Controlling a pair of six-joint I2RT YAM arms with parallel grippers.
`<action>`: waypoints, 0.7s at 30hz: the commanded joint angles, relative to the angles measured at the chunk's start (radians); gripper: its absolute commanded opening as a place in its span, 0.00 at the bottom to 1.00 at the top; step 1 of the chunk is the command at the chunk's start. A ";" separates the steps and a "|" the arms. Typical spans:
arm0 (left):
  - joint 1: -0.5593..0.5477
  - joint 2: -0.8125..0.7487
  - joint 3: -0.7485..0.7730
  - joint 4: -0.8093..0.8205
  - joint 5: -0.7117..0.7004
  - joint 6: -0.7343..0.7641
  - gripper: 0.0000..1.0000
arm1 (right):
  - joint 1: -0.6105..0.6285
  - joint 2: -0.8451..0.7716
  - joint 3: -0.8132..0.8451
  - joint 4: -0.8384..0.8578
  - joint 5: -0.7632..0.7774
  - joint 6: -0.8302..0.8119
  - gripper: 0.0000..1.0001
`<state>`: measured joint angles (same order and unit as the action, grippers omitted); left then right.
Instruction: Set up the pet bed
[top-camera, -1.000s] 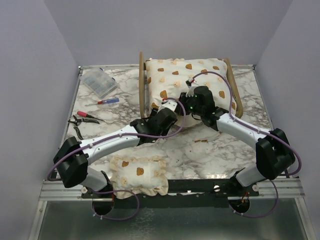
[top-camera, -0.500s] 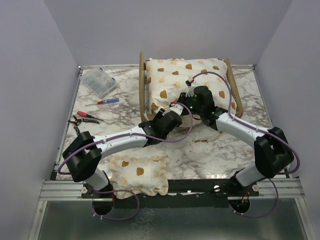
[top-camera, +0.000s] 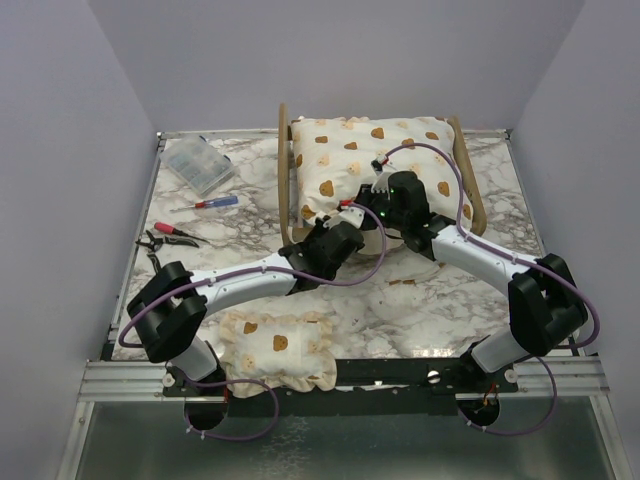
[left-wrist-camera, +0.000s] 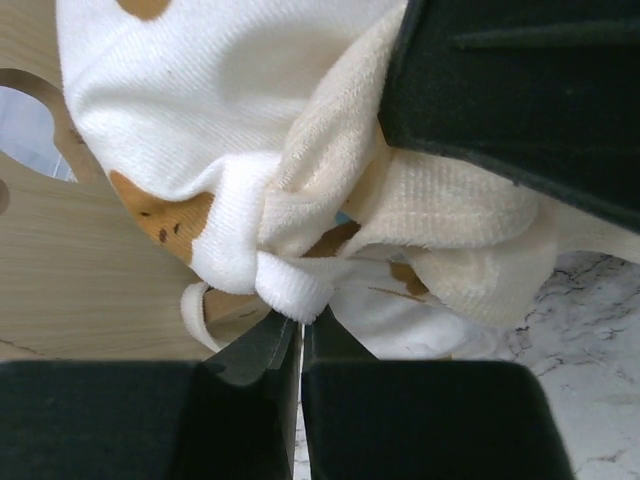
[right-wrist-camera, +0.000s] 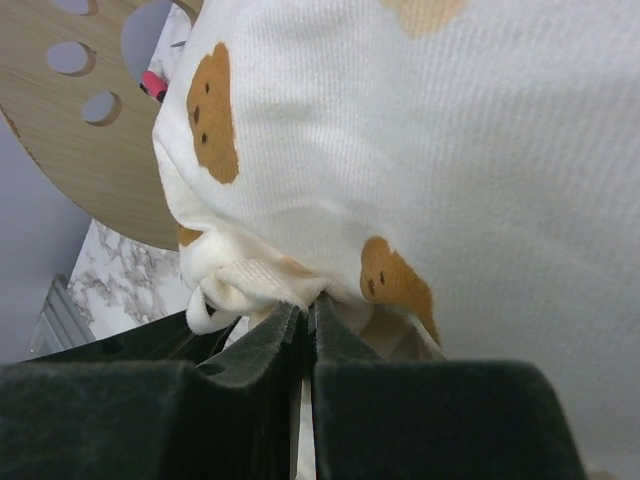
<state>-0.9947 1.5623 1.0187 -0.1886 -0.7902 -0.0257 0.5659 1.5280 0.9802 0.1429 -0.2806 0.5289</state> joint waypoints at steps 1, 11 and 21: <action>0.026 -0.039 -0.006 0.045 -0.069 0.021 0.01 | -0.002 0.004 0.004 0.037 -0.043 0.020 0.09; 0.098 -0.124 0.012 0.120 -0.084 0.149 0.00 | -0.003 -0.005 0.034 0.031 -0.089 0.049 0.12; 0.183 -0.126 0.022 0.207 -0.065 0.237 0.02 | -0.002 -0.005 0.021 0.050 -0.130 0.059 0.16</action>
<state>-0.8238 1.4513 1.0191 -0.0349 -0.8444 0.1566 0.5659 1.5280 0.9810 0.1673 -0.3702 0.5804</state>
